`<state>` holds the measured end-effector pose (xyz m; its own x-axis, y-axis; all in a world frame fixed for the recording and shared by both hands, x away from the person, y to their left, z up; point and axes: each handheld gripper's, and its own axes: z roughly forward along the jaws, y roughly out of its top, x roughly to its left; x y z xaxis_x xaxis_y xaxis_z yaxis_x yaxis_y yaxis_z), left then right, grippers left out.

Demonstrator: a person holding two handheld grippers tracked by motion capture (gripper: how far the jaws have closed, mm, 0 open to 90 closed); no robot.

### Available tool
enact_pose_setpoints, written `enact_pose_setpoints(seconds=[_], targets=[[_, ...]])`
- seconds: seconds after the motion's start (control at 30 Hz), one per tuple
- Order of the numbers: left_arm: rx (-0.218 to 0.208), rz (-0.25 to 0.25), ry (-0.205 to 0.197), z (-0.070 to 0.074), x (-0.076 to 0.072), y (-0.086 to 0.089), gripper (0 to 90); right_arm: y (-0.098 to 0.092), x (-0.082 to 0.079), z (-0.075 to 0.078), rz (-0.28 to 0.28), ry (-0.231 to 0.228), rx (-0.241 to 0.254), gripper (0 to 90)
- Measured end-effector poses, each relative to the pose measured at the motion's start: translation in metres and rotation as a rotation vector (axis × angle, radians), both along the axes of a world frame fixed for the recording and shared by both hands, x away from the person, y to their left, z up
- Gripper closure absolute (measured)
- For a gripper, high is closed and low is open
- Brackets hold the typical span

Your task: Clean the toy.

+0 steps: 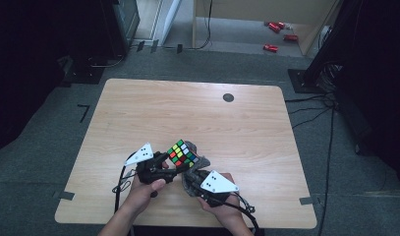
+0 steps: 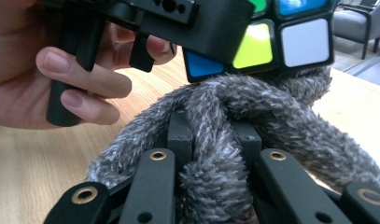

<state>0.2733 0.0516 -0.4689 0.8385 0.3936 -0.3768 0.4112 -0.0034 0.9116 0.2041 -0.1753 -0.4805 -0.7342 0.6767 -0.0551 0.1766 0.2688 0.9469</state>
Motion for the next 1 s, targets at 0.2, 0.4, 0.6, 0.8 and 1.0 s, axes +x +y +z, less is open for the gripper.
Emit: enact_pose_setpoints(seconds=[0.2, 0.4, 0.6, 0.8, 1.0], targets=[[-0.002, -0.009, 0.011, -0.001, 0.000, -0.001, 35.3, -0.016, 0.008, 0.003, -0.086, -0.001, 0.045, 75.1], [0.003, -0.020, 0.029, -0.002, -0.001, -0.006, 35.3, -0.008, 0.005, -0.004, -0.054, 0.003, 0.045, 74.8], [0.006, -0.016, 0.032, -0.003, 0.000, -0.005, 35.3, 0.001, 0.002, -0.006, -0.022, 0.001, 0.021, 74.3], [0.003, -0.023, 0.041, -0.003, -0.001, -0.006, 35.3, -0.017, 0.009, -0.002, -0.103, -0.005, 0.063, 74.6], [0.003, -0.023, 0.053, -0.004, 0.000, -0.007, 35.3, -0.005, 0.003, -0.006, -0.058, -0.015, 0.025, 74.7]])
